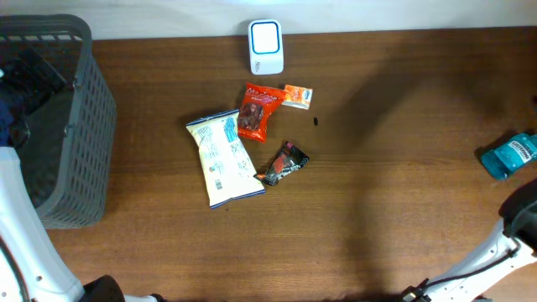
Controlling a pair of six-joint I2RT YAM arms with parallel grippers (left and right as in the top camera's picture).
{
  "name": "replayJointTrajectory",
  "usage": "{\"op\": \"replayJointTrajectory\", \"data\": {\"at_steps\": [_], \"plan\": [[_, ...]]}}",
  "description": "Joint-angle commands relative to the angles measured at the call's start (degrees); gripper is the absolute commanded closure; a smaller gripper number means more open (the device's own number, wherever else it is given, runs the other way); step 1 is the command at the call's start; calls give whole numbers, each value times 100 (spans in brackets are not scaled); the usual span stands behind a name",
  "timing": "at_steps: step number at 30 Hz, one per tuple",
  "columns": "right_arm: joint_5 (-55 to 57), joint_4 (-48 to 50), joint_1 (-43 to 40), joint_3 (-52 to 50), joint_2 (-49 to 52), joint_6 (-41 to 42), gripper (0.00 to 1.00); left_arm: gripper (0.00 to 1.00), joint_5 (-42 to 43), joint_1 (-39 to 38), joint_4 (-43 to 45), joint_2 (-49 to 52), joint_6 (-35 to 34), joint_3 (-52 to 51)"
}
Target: Scan the item barcode
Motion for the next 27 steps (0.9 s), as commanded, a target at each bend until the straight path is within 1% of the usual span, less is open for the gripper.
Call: {"op": "replayJointTrajectory", "data": {"at_steps": [1,2,3,6,7,9,10,11,12,14,15,16,17,18,19,21,22,23,24,25,27], "plan": [[-3016,-479,101,195,-437,-603,43,1,-22,20,15,13,-55,70],[-3429,-820,175,190,-435,-636,56,1,-22,20,15,13,-55,70],[-3681,-1178,284,190,-437,-890,58,1,-22,20,15,13,-55,70],[-3842,-2179,721,190,-437,-1637,58,1,-22,20,15,13,-55,70],[-3842,-2583,986,190,-437,-2092,62,1,-22,20,15,13,-55,70],[-3818,-3080,1427,190,-435,-2594,72,1,-22,20,15,13,-55,70],[-3766,-3128,1731,179,-435,-2656,76,1,-22,20,15,13,-55,70],[-3689,-3126,1991,179,-435,-2653,76,1,-22,20,15,13,-55,70],[-3668,-3126,2288,179,-435,-2656,68,1,-22,20,15,13,-55,70],[-3598,-3104,2887,179,-435,-2658,68,1,-22,20,15,13,-55,70],[-3464,-3051,3191,179,-435,-2658,71,1,-22,20,15,13,-55,70],[-3252,-2973,3451,179,-433,-2656,84,1,-22,20,15,13,-55,70],[-3084,-2907,3648,179,-433,-2656,93,1,-22,20,15,13,-55,70],[-2929,-2881,3849,179,-433,-2656,96,1,-22,20,15,13,-55,70],[-2780,-2822,4120,179,-433,-2651,96,1,-22,20,15,13,-55,70],[-2763,-2704,4315,179,-433,-2605,96,1,-22,20,15,13,-55,70],[-2763,-2597,4417,179,-433,-2610,95,1,-22,20,15,13,-55,70],[-2767,-2542,4487,179,-433,-2608,78,1,-22,20,15,13,-55,70],[-2767,-2533,4592,179,-433,-2610,43,1,-22,20,15,13,-55,70],[-2774,-2531,4675,177,-431,-2610,39,1,-22,20,15,13,-55,70],[-2767,-2479,4948,173,-428,-2610,18,1,-22,20,15,13,-55,70]]}}
